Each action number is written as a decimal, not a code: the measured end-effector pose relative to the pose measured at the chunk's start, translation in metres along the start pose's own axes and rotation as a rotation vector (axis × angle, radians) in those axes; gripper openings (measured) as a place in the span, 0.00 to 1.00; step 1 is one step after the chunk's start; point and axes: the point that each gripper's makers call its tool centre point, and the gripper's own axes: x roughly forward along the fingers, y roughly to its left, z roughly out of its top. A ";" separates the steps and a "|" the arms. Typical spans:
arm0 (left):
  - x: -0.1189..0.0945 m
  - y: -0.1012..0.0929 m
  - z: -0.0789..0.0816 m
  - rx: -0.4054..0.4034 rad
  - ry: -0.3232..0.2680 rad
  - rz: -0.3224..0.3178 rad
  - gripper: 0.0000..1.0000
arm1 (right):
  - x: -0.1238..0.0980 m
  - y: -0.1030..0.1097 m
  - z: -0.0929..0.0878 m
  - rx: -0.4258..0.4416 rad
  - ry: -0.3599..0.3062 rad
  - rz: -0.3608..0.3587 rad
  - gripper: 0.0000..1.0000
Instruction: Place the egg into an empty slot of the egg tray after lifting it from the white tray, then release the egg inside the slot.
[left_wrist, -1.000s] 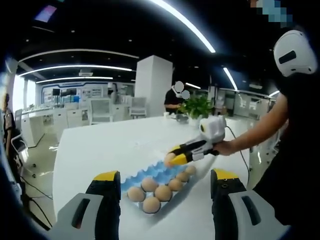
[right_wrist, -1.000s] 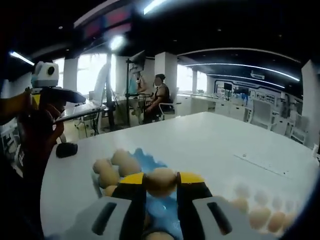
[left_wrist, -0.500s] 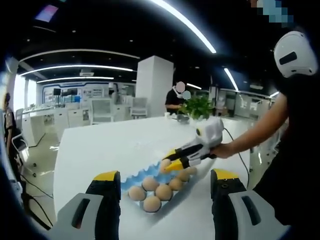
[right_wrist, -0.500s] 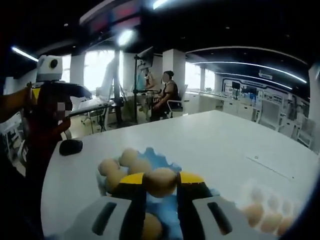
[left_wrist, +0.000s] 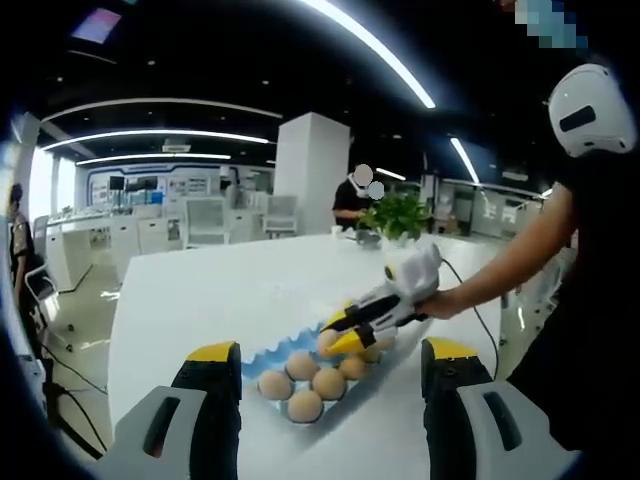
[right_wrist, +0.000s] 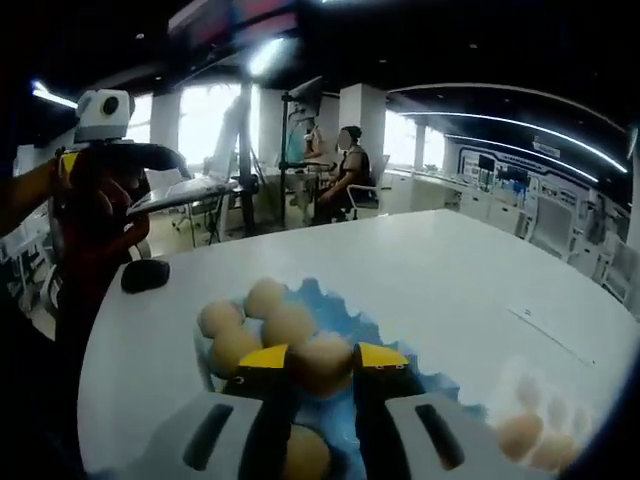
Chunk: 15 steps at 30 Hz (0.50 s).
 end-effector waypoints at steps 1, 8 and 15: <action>0.000 0.000 0.000 -0.001 0.000 0.000 0.74 | 0.001 0.001 -0.001 -0.002 0.004 0.005 0.23; 0.000 0.001 0.000 -0.003 -0.001 0.002 0.74 | 0.004 -0.002 -0.005 0.008 0.030 0.013 0.23; 0.001 0.001 0.001 0.000 -0.002 -0.001 0.74 | 0.006 -0.005 -0.010 0.044 0.075 0.031 0.23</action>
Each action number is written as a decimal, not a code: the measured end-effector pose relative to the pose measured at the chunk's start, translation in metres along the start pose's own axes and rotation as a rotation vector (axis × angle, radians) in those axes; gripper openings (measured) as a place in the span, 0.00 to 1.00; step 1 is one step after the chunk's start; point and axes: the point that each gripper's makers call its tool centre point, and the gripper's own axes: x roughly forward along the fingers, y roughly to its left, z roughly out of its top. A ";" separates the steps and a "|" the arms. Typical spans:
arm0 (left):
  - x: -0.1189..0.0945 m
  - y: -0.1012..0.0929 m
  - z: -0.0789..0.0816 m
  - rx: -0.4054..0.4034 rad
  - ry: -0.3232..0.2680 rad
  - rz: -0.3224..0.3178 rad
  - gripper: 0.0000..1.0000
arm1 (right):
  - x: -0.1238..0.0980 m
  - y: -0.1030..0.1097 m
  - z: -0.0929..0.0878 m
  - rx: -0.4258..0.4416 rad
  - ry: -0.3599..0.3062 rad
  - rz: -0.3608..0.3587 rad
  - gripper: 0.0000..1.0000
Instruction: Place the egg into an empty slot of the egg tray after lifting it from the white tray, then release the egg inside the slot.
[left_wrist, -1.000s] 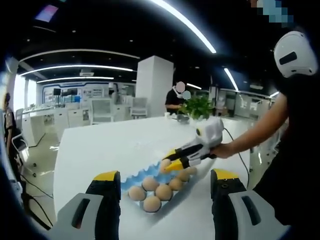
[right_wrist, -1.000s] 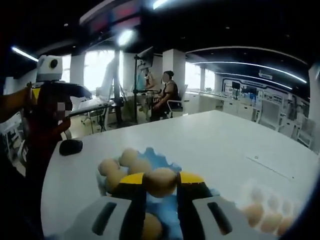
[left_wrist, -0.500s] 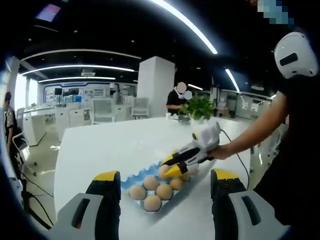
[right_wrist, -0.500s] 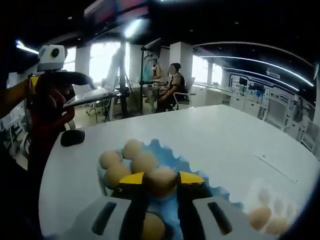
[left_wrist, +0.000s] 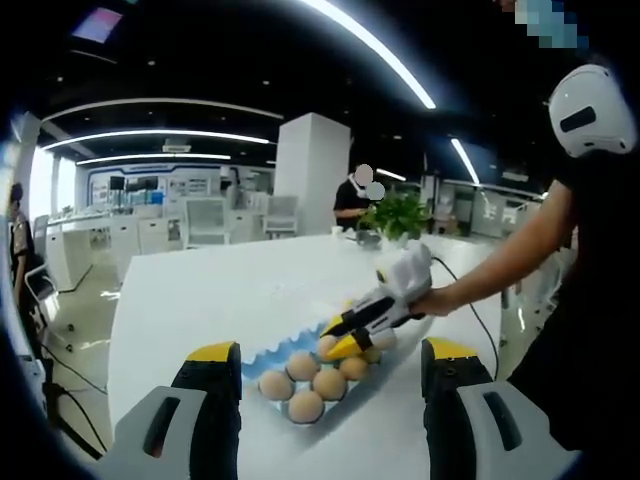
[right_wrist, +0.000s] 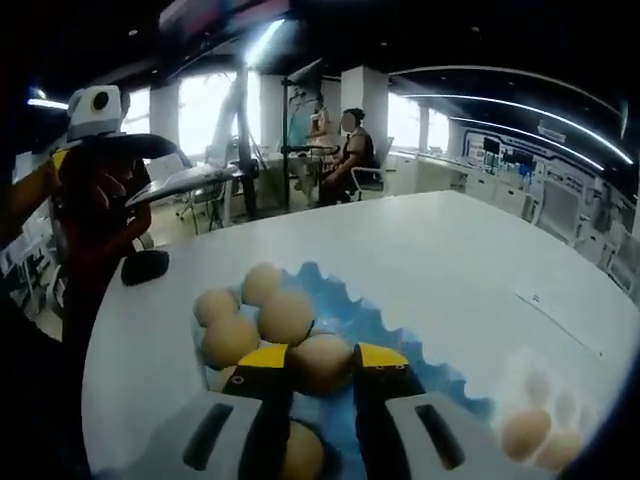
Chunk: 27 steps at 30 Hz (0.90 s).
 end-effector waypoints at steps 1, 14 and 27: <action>0.000 0.000 0.000 0.000 0.000 0.000 0.74 | 0.000 0.001 0.000 -0.003 0.001 0.001 0.24; 0.001 0.001 0.002 0.006 -0.002 -0.001 0.74 | 0.003 0.000 -0.004 0.035 0.009 0.047 0.25; 0.003 0.001 0.002 0.009 0.002 -0.006 0.74 | -0.002 -0.002 -0.004 0.078 -0.037 0.043 0.34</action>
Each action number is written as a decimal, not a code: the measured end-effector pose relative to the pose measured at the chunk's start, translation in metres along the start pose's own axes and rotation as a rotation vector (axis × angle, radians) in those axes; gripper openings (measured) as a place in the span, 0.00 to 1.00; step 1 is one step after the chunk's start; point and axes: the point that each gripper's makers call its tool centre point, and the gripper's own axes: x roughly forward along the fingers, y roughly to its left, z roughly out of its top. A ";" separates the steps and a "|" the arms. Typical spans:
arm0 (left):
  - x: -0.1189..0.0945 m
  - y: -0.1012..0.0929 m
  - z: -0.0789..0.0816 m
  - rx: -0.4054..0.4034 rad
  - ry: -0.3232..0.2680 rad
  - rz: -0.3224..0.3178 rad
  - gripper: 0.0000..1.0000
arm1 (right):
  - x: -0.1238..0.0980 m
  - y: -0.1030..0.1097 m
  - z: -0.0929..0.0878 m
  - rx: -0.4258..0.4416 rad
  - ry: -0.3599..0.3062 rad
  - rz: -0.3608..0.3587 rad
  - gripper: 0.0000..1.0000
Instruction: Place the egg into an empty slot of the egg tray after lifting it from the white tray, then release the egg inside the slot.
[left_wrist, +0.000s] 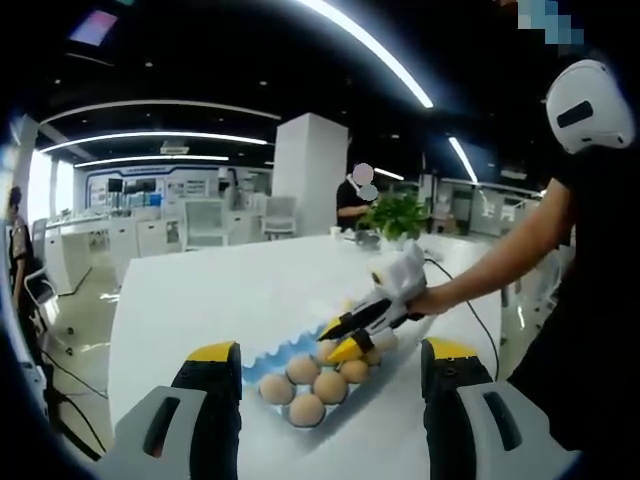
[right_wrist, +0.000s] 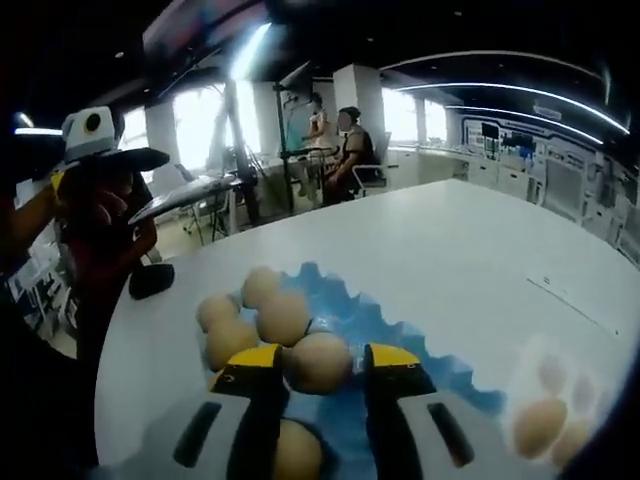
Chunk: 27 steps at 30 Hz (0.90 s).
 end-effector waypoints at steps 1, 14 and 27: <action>0.000 0.000 0.000 0.000 0.001 -0.001 0.74 | 0.000 0.002 0.002 0.005 -0.016 0.007 0.35; -0.002 0.004 -0.002 0.003 0.005 0.003 0.73 | -0.014 0.007 0.028 0.013 -0.193 0.002 0.55; 0.000 -0.001 -0.001 0.006 0.004 0.004 0.74 | -0.074 -0.017 0.018 0.010 -0.214 -0.081 0.45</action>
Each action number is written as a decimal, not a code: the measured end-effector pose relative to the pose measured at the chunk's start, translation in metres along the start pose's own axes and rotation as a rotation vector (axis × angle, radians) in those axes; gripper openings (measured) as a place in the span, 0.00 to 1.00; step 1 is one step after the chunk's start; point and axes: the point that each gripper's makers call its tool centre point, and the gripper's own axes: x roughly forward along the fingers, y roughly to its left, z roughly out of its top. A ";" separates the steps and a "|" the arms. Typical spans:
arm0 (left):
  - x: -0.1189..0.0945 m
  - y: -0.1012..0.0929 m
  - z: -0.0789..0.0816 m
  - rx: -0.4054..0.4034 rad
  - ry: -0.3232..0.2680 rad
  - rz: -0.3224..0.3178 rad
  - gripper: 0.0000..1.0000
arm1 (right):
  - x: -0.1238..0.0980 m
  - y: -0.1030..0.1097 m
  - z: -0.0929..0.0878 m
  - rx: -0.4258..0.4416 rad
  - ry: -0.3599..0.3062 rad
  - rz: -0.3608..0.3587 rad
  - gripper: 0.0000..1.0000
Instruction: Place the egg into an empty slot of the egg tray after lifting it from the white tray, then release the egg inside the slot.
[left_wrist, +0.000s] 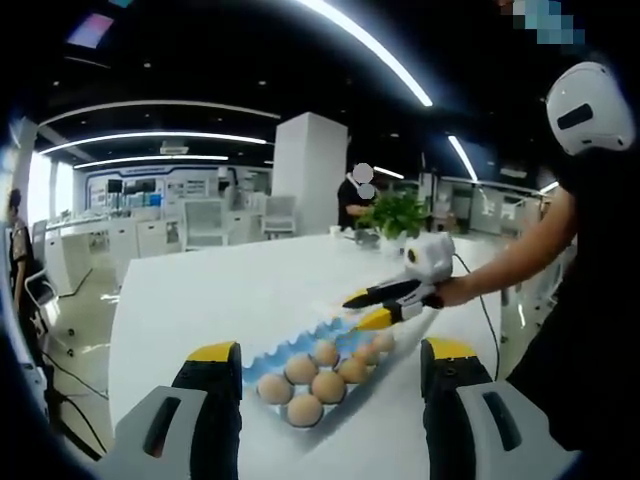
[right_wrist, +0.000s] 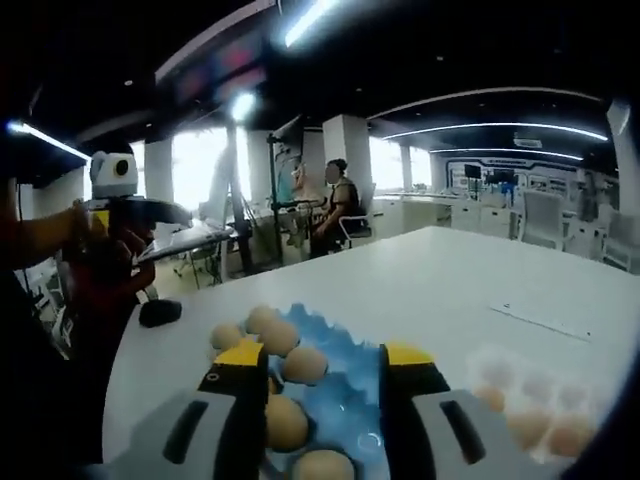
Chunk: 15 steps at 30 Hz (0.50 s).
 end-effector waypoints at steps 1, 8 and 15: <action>0.000 0.000 0.000 0.000 0.000 0.000 0.74 | -0.004 -0.003 -0.001 0.004 0.001 -0.010 0.44; 0.003 -0.004 0.001 0.002 -0.001 -0.007 0.74 | -0.028 -0.023 -0.011 0.011 0.014 -0.072 0.44; 0.003 -0.005 0.003 0.003 -0.001 -0.006 0.74 | -0.052 -0.041 -0.020 0.014 0.032 -0.132 0.43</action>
